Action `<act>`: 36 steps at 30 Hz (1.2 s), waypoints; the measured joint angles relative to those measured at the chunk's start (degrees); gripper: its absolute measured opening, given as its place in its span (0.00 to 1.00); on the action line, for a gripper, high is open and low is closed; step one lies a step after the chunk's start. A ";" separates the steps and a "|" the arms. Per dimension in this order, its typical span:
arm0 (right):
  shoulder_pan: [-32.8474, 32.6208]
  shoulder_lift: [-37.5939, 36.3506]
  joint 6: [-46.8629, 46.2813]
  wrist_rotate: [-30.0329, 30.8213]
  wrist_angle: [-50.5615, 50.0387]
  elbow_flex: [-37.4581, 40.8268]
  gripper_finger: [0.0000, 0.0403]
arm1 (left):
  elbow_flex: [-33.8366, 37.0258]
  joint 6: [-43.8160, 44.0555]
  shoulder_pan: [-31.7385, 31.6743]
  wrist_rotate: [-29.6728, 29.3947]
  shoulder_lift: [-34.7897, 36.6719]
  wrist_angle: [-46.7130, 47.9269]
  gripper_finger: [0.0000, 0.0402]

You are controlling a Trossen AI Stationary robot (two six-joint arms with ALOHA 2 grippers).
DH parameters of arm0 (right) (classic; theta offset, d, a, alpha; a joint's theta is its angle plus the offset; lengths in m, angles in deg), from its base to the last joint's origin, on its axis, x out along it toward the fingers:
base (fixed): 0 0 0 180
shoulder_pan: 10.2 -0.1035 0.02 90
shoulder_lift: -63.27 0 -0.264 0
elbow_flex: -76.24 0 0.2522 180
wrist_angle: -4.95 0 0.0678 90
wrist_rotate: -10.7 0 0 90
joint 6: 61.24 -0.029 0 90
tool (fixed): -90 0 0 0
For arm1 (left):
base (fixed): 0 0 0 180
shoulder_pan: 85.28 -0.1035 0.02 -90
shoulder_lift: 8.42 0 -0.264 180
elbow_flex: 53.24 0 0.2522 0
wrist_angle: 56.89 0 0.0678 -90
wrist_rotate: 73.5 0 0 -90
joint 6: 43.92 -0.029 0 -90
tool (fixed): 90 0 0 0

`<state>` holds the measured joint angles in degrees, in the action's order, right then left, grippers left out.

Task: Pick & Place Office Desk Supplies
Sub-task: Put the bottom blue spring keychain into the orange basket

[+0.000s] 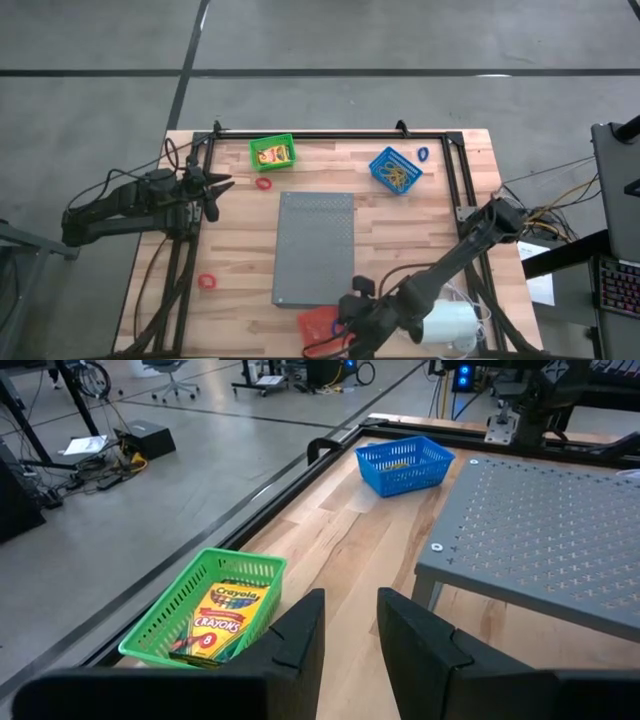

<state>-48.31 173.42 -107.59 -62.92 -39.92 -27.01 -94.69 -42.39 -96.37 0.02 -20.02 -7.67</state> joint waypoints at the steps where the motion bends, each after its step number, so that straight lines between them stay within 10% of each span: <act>1: 0.00 0.70 -0.25 0.02 -0.03 0.00 0.06 | 0.00 -0.01 0.00 0.00 -0.01 0.02 0.24; 36: -0.13 10.47 -0.13 0.00 -0.16 -0.89 0.06 | 0.00 0.01 0.00 0.01 -0.02 0.02 0.25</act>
<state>-48.44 183.89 -107.72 -62.92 -40.08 -27.90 -94.69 -42.38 -96.37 0.02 -20.04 -7.65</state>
